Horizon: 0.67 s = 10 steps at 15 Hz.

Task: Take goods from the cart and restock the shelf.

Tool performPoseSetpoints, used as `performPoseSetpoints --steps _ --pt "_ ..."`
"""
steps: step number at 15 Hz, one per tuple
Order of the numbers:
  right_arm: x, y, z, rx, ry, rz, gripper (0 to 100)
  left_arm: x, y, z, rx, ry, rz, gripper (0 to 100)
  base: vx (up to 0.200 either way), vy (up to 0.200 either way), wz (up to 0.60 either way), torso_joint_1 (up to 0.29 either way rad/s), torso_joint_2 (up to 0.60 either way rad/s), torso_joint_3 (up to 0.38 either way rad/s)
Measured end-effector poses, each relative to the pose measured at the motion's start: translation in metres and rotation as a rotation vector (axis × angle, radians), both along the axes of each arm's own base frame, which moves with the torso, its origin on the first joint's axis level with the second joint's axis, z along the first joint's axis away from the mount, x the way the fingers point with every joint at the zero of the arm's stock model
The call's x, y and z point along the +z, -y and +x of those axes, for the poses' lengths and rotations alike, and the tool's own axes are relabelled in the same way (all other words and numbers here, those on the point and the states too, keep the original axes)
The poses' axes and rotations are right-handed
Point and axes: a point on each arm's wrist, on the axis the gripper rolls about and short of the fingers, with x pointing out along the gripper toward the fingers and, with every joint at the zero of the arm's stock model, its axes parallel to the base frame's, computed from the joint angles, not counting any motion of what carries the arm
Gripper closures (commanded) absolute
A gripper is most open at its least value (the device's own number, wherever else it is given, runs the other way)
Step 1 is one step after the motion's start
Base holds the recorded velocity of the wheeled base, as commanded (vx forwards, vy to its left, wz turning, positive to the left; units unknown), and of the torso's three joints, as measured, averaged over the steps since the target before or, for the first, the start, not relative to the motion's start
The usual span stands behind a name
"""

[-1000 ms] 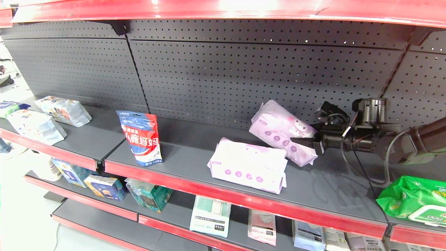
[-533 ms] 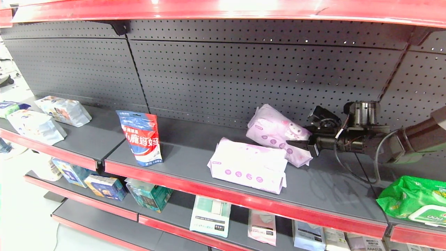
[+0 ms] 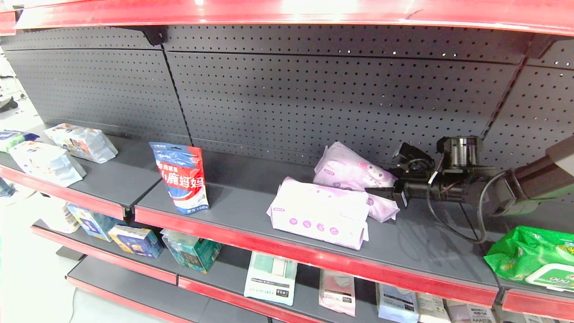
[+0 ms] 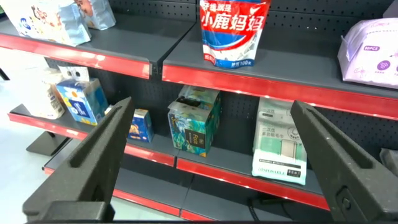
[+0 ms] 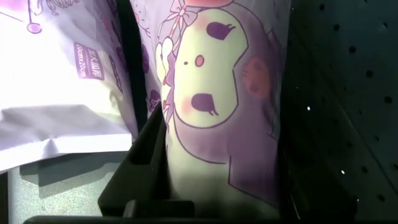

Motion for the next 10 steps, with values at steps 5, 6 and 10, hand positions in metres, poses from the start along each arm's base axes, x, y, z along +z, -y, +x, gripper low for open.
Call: performPoseSetpoints --steps 5,6,10 --pt "-0.0004 -0.0029 -0.0004 0.004 -0.002 -0.002 100 0.0000 0.0000 0.0000 0.000 0.000 0.000 0 0.000 0.000 0.00 0.000 0.00 0.000" --pt "-0.0006 -0.0031 -0.0006 0.004 -0.003 0.000 0 0.0000 0.0000 0.0000 0.000 0.000 0.000 0 0.000 0.000 0.00 0.000 0.00 0.000" --pt "0.0008 -0.0052 -0.0007 0.008 -0.004 0.006 0 0.0000 0.0000 0.0000 0.000 0.000 0.000 0 0.000 0.000 0.00 0.000 0.00 0.000"
